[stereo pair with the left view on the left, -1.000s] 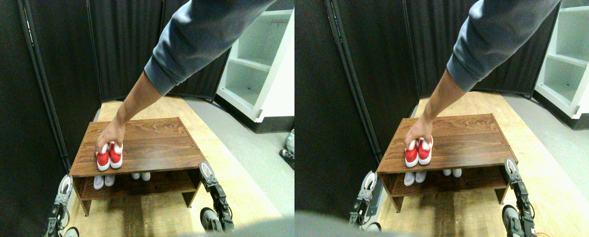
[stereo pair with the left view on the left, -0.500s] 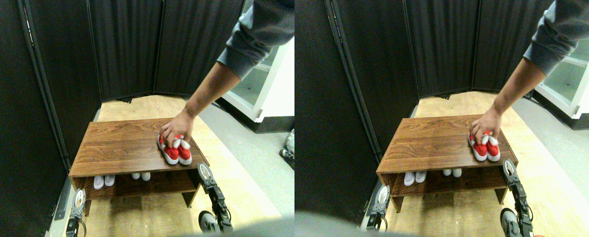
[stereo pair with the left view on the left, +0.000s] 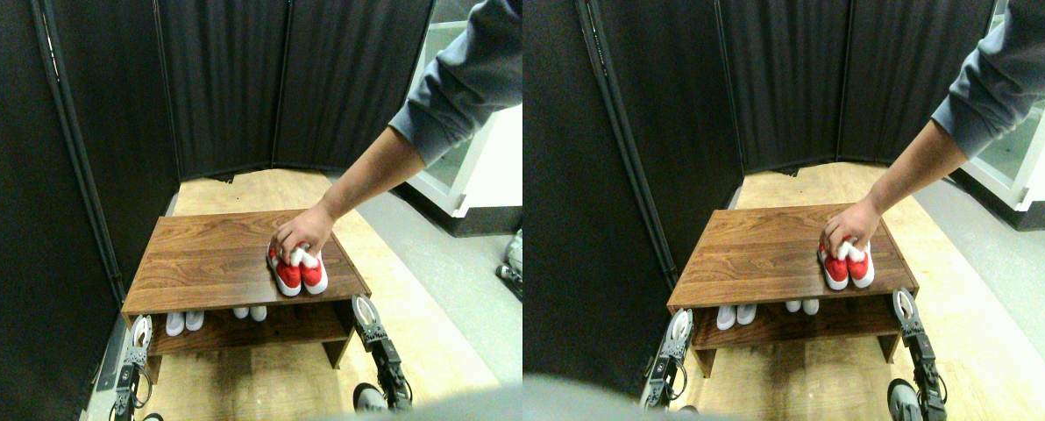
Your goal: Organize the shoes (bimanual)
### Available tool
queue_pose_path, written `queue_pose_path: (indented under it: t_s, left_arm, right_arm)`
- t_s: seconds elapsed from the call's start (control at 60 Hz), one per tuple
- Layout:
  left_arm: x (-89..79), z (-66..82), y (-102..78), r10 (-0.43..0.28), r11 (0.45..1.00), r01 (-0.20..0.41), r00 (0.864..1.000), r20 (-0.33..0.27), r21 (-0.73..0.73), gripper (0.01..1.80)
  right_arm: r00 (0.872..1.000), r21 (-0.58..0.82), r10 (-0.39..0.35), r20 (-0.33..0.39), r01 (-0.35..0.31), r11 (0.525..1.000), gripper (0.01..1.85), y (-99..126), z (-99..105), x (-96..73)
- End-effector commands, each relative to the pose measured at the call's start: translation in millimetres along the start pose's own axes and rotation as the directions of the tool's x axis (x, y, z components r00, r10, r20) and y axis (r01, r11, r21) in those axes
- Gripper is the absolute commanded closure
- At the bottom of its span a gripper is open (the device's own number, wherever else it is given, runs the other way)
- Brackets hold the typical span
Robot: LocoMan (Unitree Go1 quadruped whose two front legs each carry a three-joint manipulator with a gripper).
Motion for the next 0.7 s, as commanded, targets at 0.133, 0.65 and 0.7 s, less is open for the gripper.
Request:
queue_pose_path:
  t_s: [0.133,0.65,0.7]
  left_arm:
    - [1.3,-7.1,-6.2,0.009,1.0,-0.009,1.0,0.01,-0.015,1.8]
    - [-5.9,-7.6,-0.9,0.022,1.0,-0.023,0.999,0.046,0.005,1.8]
    - [-5.7,-7.9,-1.1,0.021,1.0,-0.021,0.999,0.047,0.016,1.8]
  right_arm:
    - [0.999,-0.006,0.046,0.008,-0.046,0.999,1.85,6.1,2.5,-2.1]
    - [0.999,-0.006,0.044,0.002,-0.044,0.999,1.85,5.1,4.2,-2.4]
    - [0.999,-0.009,0.042,0.006,-0.042,0.999,1.85,5.2,4.4,-1.9]
